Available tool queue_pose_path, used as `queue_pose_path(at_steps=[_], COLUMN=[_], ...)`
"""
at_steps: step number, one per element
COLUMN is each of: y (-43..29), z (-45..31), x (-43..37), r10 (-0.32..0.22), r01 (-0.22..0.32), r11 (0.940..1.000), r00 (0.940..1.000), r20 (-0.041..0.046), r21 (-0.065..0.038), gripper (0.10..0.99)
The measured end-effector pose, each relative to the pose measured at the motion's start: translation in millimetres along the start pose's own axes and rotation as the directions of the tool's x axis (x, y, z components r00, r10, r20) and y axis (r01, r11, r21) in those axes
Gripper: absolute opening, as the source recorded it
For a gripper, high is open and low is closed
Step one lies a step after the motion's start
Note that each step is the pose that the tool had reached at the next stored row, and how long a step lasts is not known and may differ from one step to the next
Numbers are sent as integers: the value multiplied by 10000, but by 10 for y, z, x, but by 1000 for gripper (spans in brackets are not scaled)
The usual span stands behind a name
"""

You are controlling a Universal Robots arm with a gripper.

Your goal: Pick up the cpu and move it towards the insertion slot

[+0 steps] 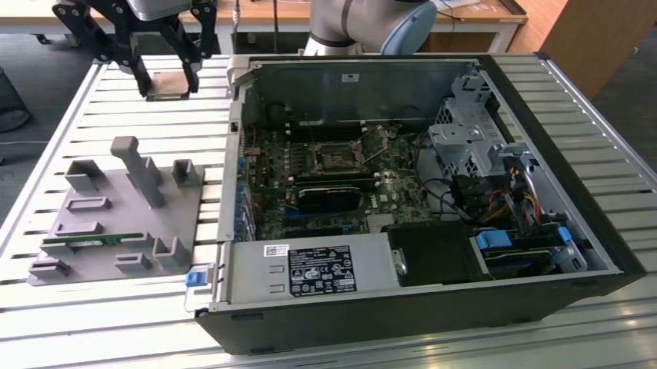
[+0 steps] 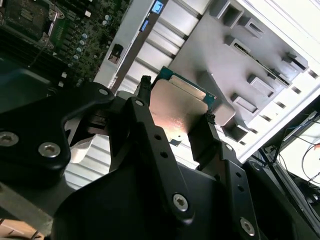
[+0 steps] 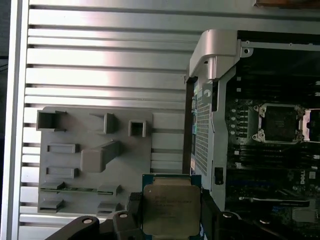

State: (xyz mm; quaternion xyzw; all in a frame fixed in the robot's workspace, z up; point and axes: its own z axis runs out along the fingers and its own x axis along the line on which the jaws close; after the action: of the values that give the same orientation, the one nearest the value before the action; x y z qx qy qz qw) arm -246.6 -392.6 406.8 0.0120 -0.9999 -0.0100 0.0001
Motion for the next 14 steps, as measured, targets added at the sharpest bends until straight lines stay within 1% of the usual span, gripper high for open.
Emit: queue_pose_path(at_steps=[14], y=[106], z=[5], x=[-285], r10=[-31], r01=[31], r11=[10000], r00=[10000], r20=[-1], r21=[-3], gripper=[545])
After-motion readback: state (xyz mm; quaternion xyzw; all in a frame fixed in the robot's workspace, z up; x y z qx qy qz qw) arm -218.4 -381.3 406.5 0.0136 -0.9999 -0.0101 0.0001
